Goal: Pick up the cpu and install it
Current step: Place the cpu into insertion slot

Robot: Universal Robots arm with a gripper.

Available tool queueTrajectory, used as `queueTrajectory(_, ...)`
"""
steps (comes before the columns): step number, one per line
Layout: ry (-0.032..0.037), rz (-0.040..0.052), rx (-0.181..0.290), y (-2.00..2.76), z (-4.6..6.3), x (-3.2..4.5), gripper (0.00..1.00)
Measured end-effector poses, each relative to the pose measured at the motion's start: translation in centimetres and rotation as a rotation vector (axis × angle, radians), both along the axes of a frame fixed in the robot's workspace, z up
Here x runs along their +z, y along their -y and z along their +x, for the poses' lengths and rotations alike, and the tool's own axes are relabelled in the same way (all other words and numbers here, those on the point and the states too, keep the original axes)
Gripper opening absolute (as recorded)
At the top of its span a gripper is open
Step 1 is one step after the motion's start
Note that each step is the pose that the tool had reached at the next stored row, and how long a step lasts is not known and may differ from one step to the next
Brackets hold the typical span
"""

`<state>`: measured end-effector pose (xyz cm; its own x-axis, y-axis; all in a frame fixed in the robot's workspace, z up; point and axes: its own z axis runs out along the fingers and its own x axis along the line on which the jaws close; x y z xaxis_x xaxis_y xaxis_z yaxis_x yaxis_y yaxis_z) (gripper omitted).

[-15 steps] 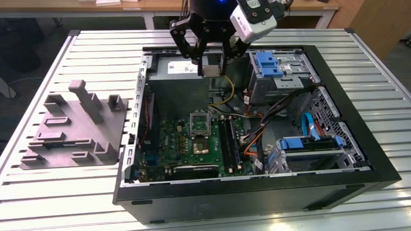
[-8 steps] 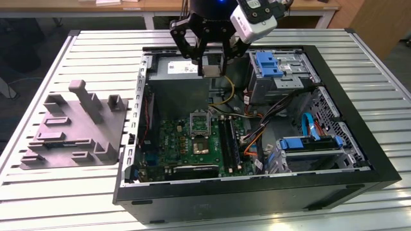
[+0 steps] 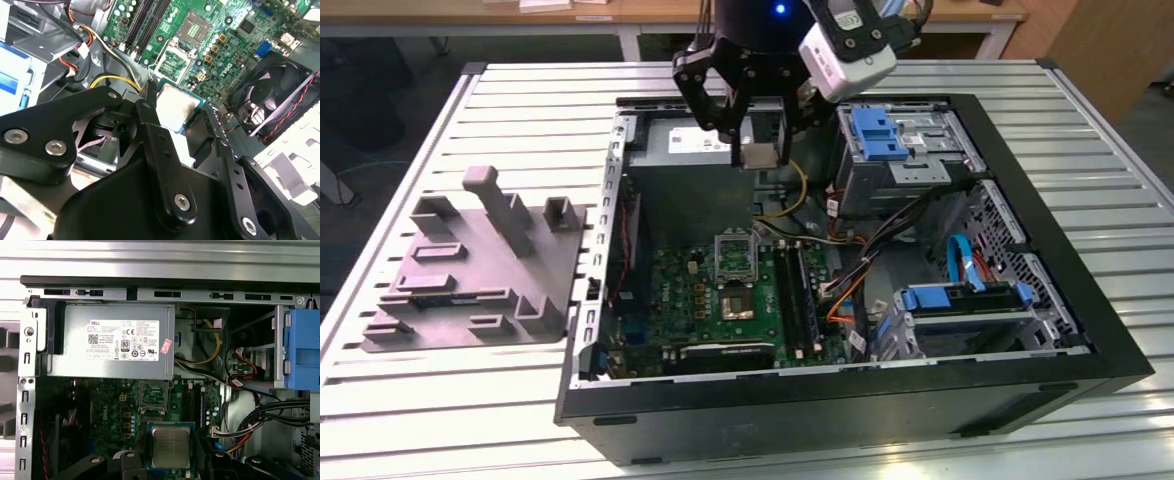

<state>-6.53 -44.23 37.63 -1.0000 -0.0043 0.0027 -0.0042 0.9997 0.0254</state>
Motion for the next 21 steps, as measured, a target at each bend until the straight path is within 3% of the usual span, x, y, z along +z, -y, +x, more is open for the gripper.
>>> queueTrajectory(4,-0.0002,-0.0004,0.000,0.14,0.0,-0.41,0.47)
queueTrajectory(11,-0.0001,-0.0002,0.000,1.05,0.0,-0.86,0.47)
queueTrajectory(21,-0.0002,-0.0004,0.000,1.17,0.0,-0.89,0.47)
